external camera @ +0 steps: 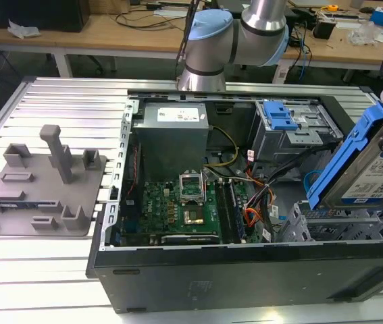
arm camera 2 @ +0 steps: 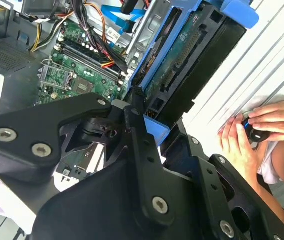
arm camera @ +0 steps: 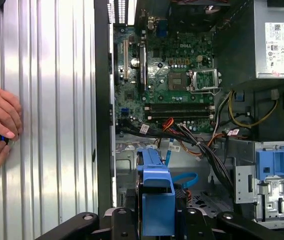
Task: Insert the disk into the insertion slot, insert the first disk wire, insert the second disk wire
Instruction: 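Insert the disk into the insertion slot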
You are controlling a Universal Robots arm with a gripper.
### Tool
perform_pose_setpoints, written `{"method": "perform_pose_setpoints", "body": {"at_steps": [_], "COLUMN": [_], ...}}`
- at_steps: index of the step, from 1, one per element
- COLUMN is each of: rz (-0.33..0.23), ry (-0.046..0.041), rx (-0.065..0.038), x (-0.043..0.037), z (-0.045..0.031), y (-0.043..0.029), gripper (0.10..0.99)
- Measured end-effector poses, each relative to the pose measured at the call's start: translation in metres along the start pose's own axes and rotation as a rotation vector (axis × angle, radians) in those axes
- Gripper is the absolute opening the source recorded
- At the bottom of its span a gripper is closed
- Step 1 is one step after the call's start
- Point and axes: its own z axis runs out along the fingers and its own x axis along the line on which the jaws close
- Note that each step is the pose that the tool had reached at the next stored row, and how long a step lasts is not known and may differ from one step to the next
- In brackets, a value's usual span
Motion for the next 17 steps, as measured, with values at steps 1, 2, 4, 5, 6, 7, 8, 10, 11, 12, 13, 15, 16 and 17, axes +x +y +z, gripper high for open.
{"method": "perform_pose_setpoints", "body": {"at_steps": [1,2,4,5,6,7,8,10,11,12,13,15,16,17], "rz": [0.0,0.0,-0.002,-0.002,-0.003,-0.004,-0.005,-0.006,-0.006,-0.006,-0.005,-0.005,-0.005,-0.005], "ry": [0.0001,0.0001,0.0002,0.0003,0.0002,0.0002,0.0002,0.0002,0.0003,0.0005,0.0003,0.0003,0.0003,0.0002], "rx": [-0.001,-0.001,-0.002,-0.002,-0.003,-0.003,-0.004,-0.005,-0.006,-0.007,-0.007,-0.008,-0.008,-0.008], "x": [-0.0005,-0.0011,-0.0041,-0.005,-0.0062,-0.0084,-0.012,-0.0148,-0.0151,-0.0154,-0.0156,-0.0161,-0.0163,-0.0163], "z": [0.0,0.0002,0.0006,0.0008,0.001,0.0013,0.0019,0.0026,0.0027,0.0027,0.003,0.0036,0.0039,0.0044], "y": [-0.0006,-0.001,-0.0016,-0.0017,-0.0018,-0.002,-0.0023,-0.0043,-0.0055,-0.0067,-0.0077,-0.0086,-0.0086,-0.0087], "gripper": [0.365,0.365,0.365,0.365,0.365,0.365,0.365,0.365,0.365,0.365,0.365,0.365,0.365,0.365]}}
